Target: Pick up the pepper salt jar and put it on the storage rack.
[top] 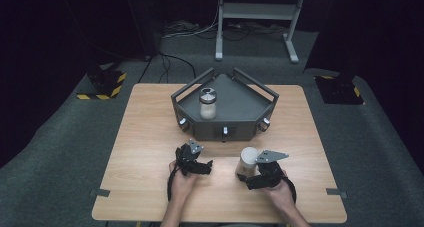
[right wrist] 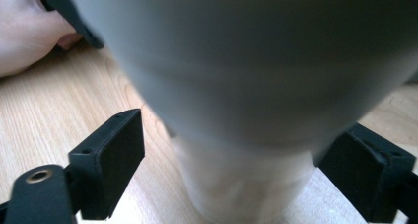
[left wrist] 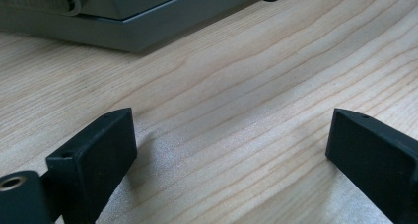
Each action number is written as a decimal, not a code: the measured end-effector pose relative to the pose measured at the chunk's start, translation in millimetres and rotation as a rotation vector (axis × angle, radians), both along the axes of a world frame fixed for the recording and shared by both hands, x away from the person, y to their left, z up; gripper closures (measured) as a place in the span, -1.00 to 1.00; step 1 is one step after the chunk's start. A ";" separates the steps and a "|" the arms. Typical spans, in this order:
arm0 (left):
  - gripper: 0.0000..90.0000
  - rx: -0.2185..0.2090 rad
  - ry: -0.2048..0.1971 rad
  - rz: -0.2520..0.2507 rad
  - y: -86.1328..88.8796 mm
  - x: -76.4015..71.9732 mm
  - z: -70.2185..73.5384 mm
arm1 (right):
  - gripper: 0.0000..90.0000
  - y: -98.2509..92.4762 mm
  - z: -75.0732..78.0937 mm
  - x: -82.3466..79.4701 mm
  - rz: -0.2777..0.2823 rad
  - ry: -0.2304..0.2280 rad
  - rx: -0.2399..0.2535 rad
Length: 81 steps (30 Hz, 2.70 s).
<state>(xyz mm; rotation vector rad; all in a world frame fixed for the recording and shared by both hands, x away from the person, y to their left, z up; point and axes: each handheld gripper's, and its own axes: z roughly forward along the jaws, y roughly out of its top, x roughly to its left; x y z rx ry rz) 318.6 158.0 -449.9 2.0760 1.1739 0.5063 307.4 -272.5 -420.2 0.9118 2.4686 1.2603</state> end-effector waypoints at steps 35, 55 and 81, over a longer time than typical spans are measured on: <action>-0.88 0.000 0.000 0.000 0.1 0.0 0.1 | -0.36 1.6 -4.9 3.0 -0.016 -0.033 0.026; -0.88 0.000 0.000 0.000 0.1 0.0 0.0 | -0.32 3.7 -8.0 -2.6 -0.025 -0.061 0.032; -0.88 0.000 0.000 0.000 0.1 0.0 0.0 | -0.32 3.7 7.9 6.6 0.005 -0.062 0.051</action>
